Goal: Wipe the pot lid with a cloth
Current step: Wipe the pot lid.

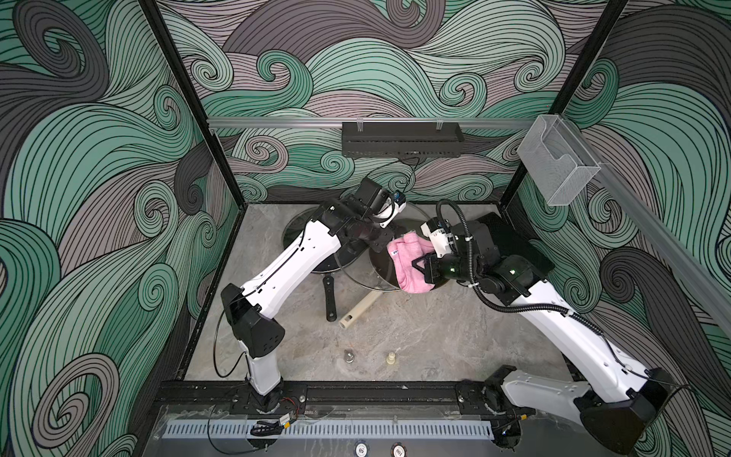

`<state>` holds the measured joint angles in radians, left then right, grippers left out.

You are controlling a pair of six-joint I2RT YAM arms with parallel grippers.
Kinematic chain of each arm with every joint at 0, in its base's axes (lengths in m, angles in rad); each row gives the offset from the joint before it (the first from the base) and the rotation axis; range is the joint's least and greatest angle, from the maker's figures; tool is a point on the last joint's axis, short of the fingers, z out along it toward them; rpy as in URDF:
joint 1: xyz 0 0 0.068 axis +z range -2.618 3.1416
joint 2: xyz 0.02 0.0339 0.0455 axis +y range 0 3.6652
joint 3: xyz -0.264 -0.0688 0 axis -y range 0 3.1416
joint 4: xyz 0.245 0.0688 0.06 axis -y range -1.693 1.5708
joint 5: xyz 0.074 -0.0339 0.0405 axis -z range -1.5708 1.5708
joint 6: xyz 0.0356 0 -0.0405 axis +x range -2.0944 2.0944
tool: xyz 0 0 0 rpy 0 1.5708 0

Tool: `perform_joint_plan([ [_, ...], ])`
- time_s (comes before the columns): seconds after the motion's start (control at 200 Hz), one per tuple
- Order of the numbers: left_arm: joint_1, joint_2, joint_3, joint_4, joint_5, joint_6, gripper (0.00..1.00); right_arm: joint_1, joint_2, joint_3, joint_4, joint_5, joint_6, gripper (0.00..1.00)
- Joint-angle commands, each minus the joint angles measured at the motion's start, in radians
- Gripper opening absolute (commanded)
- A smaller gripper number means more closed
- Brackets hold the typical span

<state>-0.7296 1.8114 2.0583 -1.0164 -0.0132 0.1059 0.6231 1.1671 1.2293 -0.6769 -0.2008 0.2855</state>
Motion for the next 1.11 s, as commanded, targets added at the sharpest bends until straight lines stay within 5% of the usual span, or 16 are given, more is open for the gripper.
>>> perform_joint_plan([
  [0.0,0.0,-0.002,0.123,0.054,0.002,-0.088,0.0,0.057,-0.009,-0.011,0.034,0.081,0.06,0.0],
  [0.255,-0.001,0.061,0.197,0.025,0.007,-0.159,0.0,0.172,0.048,-0.001,0.12,0.146,0.138,0.0],
  [0.525,0.0,0.061,0.195,-0.001,-0.038,-0.155,0.0,0.182,0.057,0.013,0.059,0.323,0.185,0.0],
  [1.101,-0.001,0.046,0.141,0.051,-0.036,-0.152,0.0,0.293,0.226,0.099,0.158,0.316,0.26,0.0],
])
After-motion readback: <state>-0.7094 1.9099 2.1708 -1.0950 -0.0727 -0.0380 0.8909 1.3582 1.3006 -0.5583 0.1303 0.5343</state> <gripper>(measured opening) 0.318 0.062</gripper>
